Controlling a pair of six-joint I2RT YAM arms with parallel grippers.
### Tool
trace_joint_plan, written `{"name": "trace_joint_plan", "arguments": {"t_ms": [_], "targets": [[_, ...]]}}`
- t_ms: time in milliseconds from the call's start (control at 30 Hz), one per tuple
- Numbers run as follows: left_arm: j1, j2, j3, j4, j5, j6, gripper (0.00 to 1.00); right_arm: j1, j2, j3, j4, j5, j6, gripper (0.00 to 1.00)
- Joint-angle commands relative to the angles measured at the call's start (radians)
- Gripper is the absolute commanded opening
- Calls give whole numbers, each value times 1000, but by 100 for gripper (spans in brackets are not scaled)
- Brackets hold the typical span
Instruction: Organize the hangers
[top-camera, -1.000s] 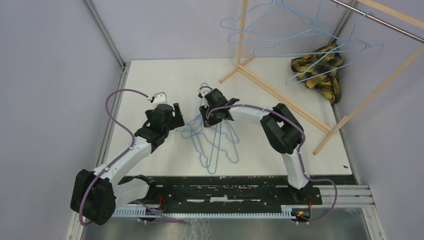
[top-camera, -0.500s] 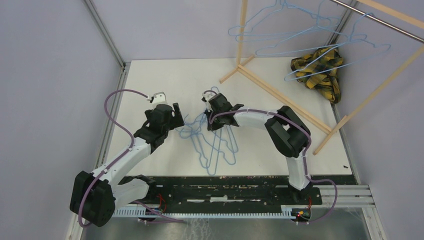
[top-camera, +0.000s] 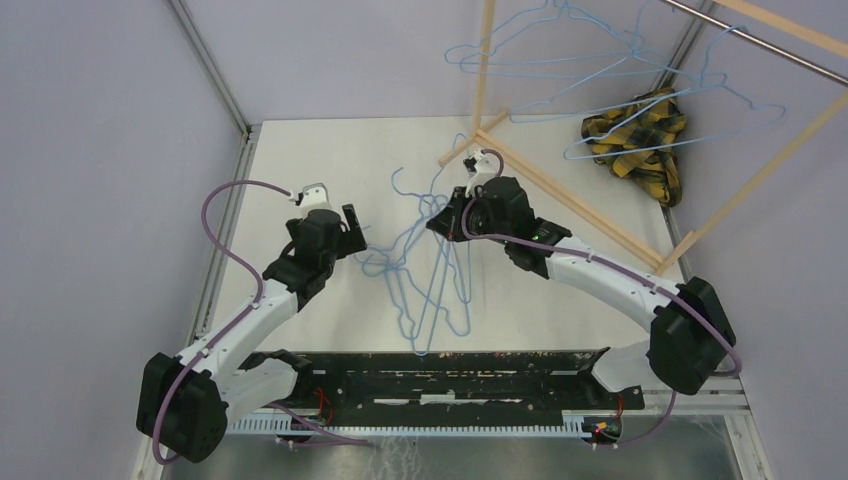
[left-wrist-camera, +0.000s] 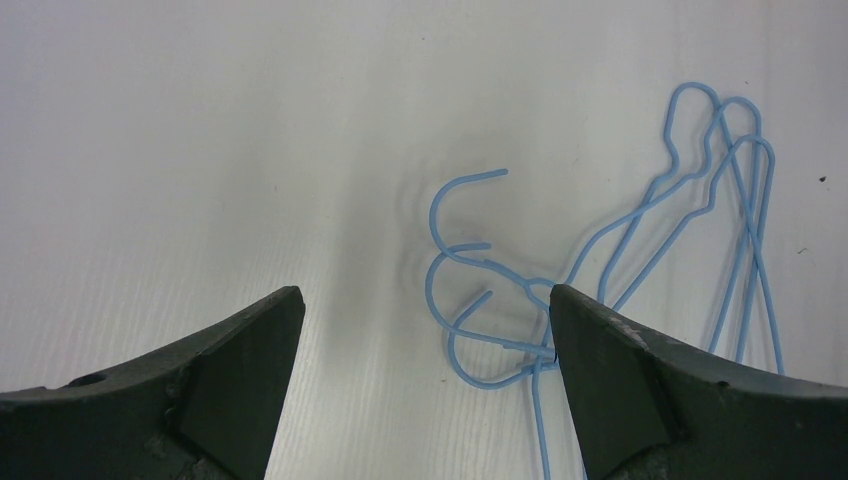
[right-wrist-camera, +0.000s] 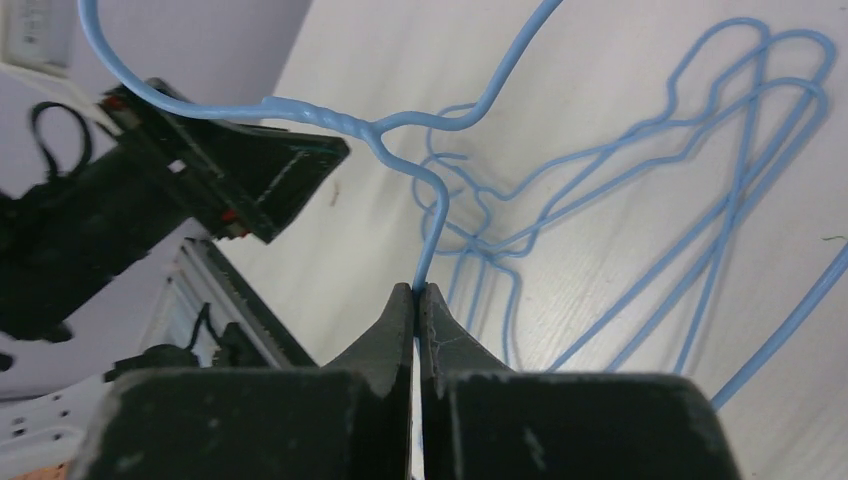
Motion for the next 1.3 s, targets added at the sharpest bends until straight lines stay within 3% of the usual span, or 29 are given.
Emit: {"name": "trace_joint_plan", "arguments": {"t_ms": [0,167,333,633,800,967,1267], "targets": [[3,7,10,33,2,-49,99,6,-101,-3,19,-107,82,1],[2,20,5,46,8,-51,99,21,-218,132,-206,-190,-29,1],[3,28,14,53,22,-53,99,22,-374,209,-285,-7,-69,1],[3,3,33,25,35,-45,99,19,-415,142,-94,347,1,1],[2,-2,41,16,40,-41,99,13,-384,114,29,466,-18,1],[3,12,59,12,53,-35,99,-33,-304,180,125,445,-19,1],[3,-6,87,-15,46,-13,99,-85,-157,331,225,300,122,1]]}}
